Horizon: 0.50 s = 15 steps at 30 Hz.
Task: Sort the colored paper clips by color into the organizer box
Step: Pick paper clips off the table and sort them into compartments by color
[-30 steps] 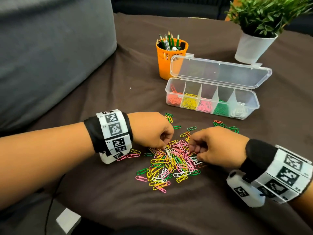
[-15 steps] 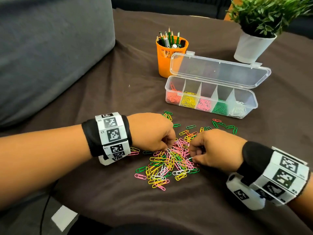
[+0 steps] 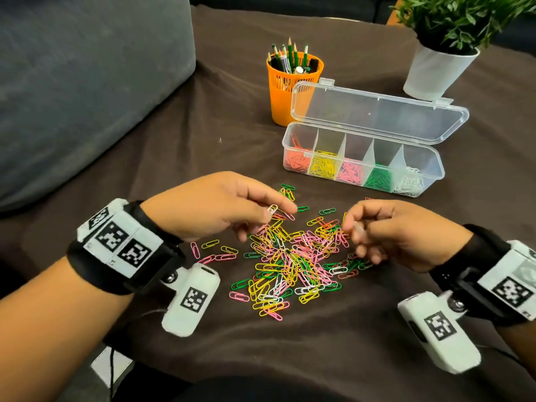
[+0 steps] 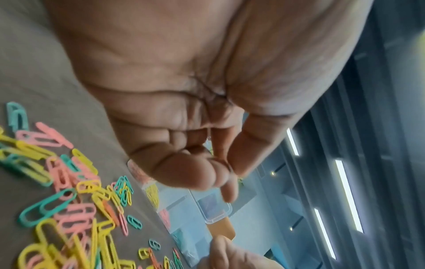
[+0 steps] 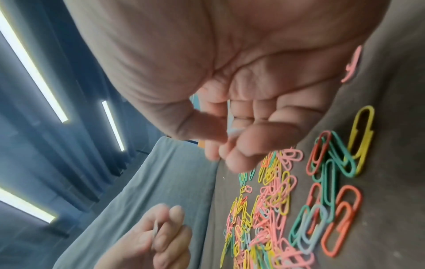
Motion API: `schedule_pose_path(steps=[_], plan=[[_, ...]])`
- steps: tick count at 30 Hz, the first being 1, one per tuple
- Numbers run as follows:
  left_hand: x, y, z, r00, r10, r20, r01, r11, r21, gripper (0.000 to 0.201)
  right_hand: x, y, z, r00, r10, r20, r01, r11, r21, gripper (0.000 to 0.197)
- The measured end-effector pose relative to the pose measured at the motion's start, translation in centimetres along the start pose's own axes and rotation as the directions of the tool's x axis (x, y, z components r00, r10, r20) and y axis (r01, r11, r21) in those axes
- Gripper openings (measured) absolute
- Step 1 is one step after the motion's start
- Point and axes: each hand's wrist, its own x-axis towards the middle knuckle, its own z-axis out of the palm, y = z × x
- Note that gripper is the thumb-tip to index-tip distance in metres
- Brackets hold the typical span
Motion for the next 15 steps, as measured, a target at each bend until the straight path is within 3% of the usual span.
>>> schedule_pose_path(steps=[2, 4, 5, 7, 8, 9, 10, 11, 15], plan=[[-0.6, 0.0, 0.2, 0.997, -0.078, -0.025, 0.072, 0.976, -0.207, 0.032, -0.1, -0.2, 0.0, 0.999, 0.005, -0.044, -0.004, 1.0, 0.006, 0.021], [-1.1, -0.1, 0.8, 0.989, -0.133, 0.064, 0.146, 0.949, -0.28, 0.03, -0.3, -0.4, 0.5, 0.999, -0.017, -0.041, 0.006, 0.964, -0.268, 0.014], [-1.4, -0.1, 1.2, 0.978, -0.163, 0.131, 0.188, 0.959, -0.211, 0.026, -0.4, -0.5, 1.0, 0.999, -0.04, -0.027, 0.022, 0.876, -0.482, 0.009], [-2.0, 0.1, 2.2, 0.955, -0.206, 0.215, 0.162, 0.965, 0.204, 0.008, -0.5, -0.4, 1.9, 0.998, -0.062, 0.024, 0.055, 0.569, -0.821, 0.005], [-2.1, 0.1, 2.7, 0.954, -0.214, 0.211, 0.098, 0.886, 0.454, 0.003, -0.5, -0.4, 2.5, 0.997, -0.073, 0.038, 0.065, 0.411, -0.91, 0.004], [-2.0, -0.3, 3.2, 0.962, -0.2, 0.184, 0.03, 0.752, 0.658, 0.008, -0.6, -0.5, 2.9, 0.996, -0.086, 0.04, 0.063, 0.29, -0.955, 0.005], [-2.0, -0.4, 3.8, 0.977, -0.165, 0.137, -0.005, 0.623, 0.782, 0.01, -0.6, -0.5, 3.3, 0.994, -0.102, 0.034, 0.056, 0.224, -0.973, 0.006], [-2.0, -0.2, 4.2, 0.989, -0.129, 0.077, 0.007, 0.551, 0.834, 0.011, -0.6, -0.6, 3.5, 0.993, -0.113, 0.03, 0.051, 0.193, -0.98, 0.006], [-1.6, -0.3, 5.4, 0.997, -0.078, 0.007, 0.029, 0.442, 0.896, 0.013, -0.7, -0.8, 3.7, 0.992, -0.124, 0.036, 0.06, 0.196, -0.979, 0.006]])
